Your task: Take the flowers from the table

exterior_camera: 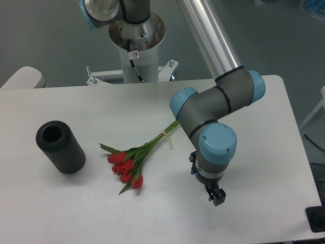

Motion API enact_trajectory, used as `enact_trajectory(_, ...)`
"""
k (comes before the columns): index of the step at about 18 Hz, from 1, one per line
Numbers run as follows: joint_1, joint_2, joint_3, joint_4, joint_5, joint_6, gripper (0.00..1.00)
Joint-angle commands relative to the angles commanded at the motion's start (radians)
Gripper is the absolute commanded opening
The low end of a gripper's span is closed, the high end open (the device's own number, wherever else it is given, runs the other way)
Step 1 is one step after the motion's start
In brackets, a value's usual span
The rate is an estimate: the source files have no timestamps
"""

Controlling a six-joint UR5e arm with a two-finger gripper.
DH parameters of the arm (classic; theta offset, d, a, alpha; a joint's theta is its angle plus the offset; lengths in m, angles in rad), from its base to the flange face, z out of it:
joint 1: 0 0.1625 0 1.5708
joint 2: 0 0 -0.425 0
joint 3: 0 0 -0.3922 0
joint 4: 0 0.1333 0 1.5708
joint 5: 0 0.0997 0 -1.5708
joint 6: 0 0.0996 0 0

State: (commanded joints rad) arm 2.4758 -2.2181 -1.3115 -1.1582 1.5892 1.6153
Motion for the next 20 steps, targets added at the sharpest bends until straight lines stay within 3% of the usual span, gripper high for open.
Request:
enact_trajectory(13,-0.006,0.031,-0.032,-0.012,-0.008,-0.014,1.0)
enact_trajectory(20,-0.008,0.144,-0.205,-0.028,-0.005,-0.015,1.0)
